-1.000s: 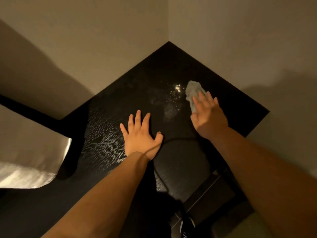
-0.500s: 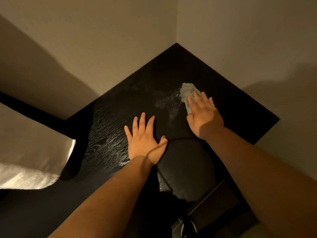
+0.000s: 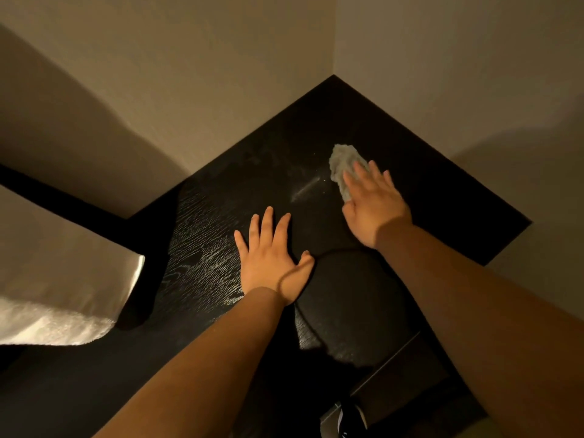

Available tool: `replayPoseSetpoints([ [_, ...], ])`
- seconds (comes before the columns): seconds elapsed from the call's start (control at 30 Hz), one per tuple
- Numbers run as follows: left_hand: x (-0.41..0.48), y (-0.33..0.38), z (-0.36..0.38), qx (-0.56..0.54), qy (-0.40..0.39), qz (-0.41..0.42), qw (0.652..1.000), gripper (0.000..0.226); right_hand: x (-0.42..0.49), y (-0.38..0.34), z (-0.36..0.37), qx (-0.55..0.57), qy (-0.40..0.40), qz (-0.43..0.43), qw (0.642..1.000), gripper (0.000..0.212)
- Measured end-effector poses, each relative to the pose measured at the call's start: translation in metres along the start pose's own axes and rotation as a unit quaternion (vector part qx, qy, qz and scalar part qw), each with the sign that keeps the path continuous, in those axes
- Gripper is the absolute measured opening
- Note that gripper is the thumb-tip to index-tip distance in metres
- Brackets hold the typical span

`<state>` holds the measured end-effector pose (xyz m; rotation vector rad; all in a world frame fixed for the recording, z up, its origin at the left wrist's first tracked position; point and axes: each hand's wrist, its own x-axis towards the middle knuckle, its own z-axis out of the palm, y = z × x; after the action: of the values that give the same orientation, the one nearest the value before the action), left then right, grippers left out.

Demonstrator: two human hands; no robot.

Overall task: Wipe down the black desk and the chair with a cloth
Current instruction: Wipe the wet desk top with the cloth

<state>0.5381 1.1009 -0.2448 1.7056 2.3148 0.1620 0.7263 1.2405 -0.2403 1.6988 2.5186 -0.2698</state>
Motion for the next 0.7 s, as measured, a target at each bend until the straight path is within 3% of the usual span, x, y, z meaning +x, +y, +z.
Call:
replayPoseSetpoints([
  [0.07, 0.000, 0.000, 0.001, -0.003, 0.001, -0.001, 1.000, 0.084, -0.010, -0.017, 0.001, 0.015, -0.005, -0.014, 1.000, 0.068],
  [0.2, 0.001, -0.001, 0.001, -0.004, -0.001, 0.001, 1.000, 0.085, -0.045, -0.043, 0.008, 0.035, -0.022, -0.180, 0.983, 0.067],
  [0.27, 0.000, -0.001, 0.000, -0.005, 0.000, 0.003, 1.000, 0.085, -0.038, -0.034, 0.004, 0.036, -0.057, -0.214, 0.974, 0.067],
  [0.33, 0.000, -0.001, 0.000, -0.007, 0.004, -0.002, 1.000, 0.085, -0.015, -0.020, 0.002, 0.003, -0.046, -0.185, 0.982, 0.072],
  [0.4, 0.000, 0.000, 0.000, -0.009, 0.008, -0.006, 1.000, 0.084, 0.010, -0.006, -0.002, -0.021, -0.026, -0.101, 0.994, 0.070],
  [0.53, 0.000, 0.001, 0.000, -0.002, 0.004, -0.005, 1.000, 0.084, 0.015, -0.016, -0.005, 0.003, -0.001, -0.002, 1.000, 0.067],
  [0.7, 0.000, 0.000, 0.000, -0.006, 0.006, -0.001, 1.000, 0.084, -0.041, -0.053, 0.004, 0.045, -0.045, -0.169, 0.984, 0.081],
])
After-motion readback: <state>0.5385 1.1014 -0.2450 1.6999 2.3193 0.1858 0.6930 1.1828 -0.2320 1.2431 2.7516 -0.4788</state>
